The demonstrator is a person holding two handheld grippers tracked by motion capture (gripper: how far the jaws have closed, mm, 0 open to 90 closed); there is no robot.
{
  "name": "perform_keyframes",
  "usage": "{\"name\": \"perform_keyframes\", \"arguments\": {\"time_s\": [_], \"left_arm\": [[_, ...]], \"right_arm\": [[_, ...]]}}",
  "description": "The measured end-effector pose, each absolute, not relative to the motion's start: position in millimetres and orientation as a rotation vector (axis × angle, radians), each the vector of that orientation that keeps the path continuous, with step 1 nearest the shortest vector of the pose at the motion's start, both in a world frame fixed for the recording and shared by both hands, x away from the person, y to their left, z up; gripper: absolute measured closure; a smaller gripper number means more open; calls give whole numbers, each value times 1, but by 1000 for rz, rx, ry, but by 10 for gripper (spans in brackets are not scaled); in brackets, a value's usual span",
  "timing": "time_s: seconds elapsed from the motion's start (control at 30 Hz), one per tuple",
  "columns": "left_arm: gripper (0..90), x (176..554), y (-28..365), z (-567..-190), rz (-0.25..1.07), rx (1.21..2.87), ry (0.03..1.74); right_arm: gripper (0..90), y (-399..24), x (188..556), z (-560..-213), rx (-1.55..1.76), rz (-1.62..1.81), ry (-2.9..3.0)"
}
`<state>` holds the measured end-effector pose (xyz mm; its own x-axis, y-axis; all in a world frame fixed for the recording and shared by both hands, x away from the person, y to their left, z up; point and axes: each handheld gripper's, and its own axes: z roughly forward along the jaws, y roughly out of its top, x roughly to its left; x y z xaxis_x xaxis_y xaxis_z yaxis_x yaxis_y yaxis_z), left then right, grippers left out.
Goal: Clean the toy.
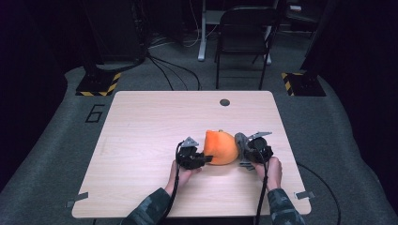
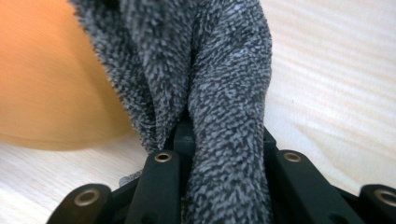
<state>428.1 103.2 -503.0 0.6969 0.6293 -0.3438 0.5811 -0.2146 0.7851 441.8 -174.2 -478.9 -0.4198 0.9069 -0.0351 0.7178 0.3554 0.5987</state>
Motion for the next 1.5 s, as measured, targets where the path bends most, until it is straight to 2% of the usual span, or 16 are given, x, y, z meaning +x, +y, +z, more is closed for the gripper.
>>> {"name": "perform_keyframes", "arguments": {"time_s": [0.13,0.33,0.37,0.47,0.63,0.83,1.27,1.5], "left_arm": [[726,429,104,-503,54,1891,944],[725,429,104,-503,56,1887,948],[724,429,104,-503,57,1890,946],[724,429,104,-503,57,1893,944],[723,429,104,-503,68,1895,942],[722,429,103,-503,63,1896,938],[720,429,102,-503,70,1894,933],[717,428,102,-503,69,1897,936]], "right_arm": [[718,-180,445,-483,1447,709,2262],[724,-179,438,-457,1416,769,2210],[728,-172,432,-441,1380,825,2183],[730,-157,421,-421,1287,925,2183],[730,-126,406,-407,1135,999,2226],[725,-106,406,-421,1080,910,2259],[722,-144,424,-442,1256,834,2216],[724,-163,438,-470,1368,746,2217]]}}
